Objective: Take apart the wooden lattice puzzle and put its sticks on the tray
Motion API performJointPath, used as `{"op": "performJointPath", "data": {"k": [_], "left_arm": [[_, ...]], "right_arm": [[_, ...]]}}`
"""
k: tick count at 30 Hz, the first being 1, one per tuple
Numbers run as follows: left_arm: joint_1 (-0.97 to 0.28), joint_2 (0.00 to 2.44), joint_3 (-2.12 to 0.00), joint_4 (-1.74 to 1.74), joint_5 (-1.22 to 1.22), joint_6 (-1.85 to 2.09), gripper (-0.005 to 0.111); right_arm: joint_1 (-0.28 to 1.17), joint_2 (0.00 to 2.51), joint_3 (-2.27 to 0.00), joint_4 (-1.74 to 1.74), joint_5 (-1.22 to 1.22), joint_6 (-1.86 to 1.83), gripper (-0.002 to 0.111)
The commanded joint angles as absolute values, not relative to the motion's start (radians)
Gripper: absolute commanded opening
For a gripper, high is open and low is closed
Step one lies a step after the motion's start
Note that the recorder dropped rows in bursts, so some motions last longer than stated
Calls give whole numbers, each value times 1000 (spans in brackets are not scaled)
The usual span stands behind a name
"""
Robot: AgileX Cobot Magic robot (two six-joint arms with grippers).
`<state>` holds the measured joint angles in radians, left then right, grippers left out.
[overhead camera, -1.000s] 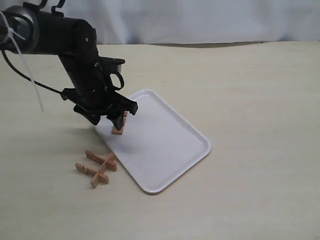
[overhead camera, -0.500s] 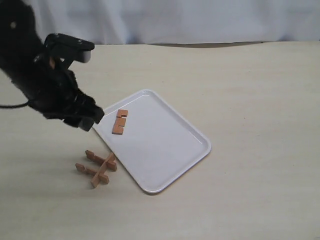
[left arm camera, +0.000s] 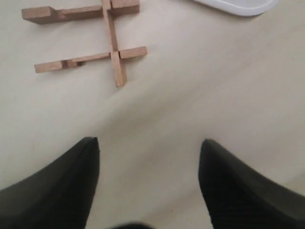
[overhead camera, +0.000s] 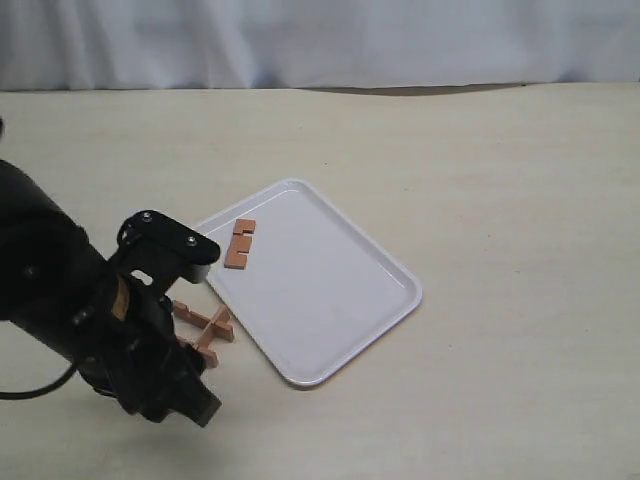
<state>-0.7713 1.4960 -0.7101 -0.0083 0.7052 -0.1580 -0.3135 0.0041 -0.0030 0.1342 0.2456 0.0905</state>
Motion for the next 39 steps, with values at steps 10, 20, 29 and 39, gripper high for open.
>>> {"op": "performJointPath", "data": {"k": [10, 20, 29, 39], "left_arm": [[-830, 1696, -712, 216, 535, -420, 58], [-827, 1698, -712, 224, 474, -423, 52], [-824, 1698, -712, 253, 473, -424, 43], [-756, 1698, -712, 235, 455, -450, 43]], "right_arm": [[-311, 0, 0, 127, 245, 90, 4], [-311, 0, 0, 127, 245, 90, 4], [-311, 0, 0, 127, 245, 90, 4], [-311, 0, 0, 127, 245, 90, 4]]}}
